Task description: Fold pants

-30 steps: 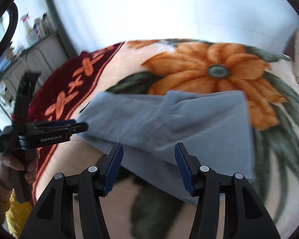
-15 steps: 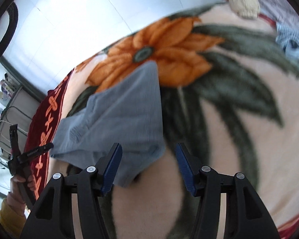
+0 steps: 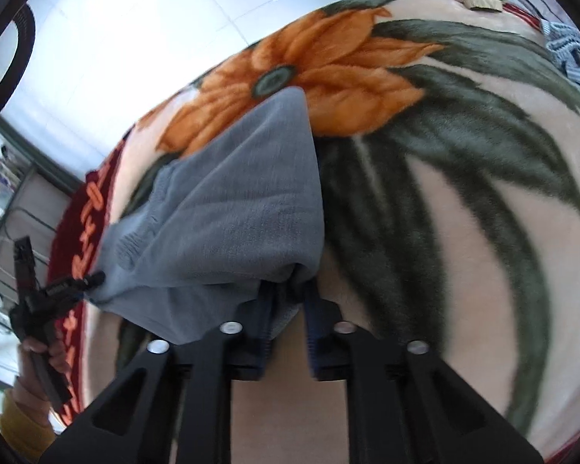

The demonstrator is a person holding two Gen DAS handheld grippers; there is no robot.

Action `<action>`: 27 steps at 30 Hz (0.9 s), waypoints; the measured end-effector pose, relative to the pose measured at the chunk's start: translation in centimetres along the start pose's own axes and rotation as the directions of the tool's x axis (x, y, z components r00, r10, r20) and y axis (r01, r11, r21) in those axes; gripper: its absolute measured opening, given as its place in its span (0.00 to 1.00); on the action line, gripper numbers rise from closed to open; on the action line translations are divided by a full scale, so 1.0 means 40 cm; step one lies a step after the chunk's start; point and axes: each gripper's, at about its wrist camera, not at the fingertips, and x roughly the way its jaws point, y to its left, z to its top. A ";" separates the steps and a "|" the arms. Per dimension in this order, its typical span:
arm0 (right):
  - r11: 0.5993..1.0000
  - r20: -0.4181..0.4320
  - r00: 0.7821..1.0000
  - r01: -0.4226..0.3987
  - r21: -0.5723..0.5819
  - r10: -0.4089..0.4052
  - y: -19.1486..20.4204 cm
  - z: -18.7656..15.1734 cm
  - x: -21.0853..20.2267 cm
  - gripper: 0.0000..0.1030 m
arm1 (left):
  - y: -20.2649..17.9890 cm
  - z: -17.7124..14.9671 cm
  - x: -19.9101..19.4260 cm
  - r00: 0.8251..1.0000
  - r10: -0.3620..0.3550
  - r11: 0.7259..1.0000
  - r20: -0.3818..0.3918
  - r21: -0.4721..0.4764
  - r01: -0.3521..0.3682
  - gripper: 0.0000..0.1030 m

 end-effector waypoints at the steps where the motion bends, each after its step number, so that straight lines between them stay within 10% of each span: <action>1: 1.000 0.016 1.000 -0.003 0.005 0.003 0.002 0.003 -0.015 0.07 | 0.001 0.000 -0.010 1.000 -0.005 1.000 0.006 -0.001 0.005 0.12; 13: 0.993 0.042 0.995 0.098 -0.067 -0.095 0.004 0.000 -0.166 0.02 | 0.037 -0.076 -0.160 0.998 -0.055 0.998 0.026 0.011 0.055 0.11; 18: 0.999 0.030 0.999 0.043 -0.018 -0.043 -0.009 0.062 -0.085 0.54 | 0.071 -0.095 -0.098 0.999 -0.039 0.999 -0.011 -0.020 0.039 0.16; 27: 0.999 -0.117 0.993 -0.023 0.036 0.027 -0.014 0.137 0.153 0.55 | 0.096 -0.121 -0.083 1.000 0.011 1.000 0.023 -0.014 -0.010 0.45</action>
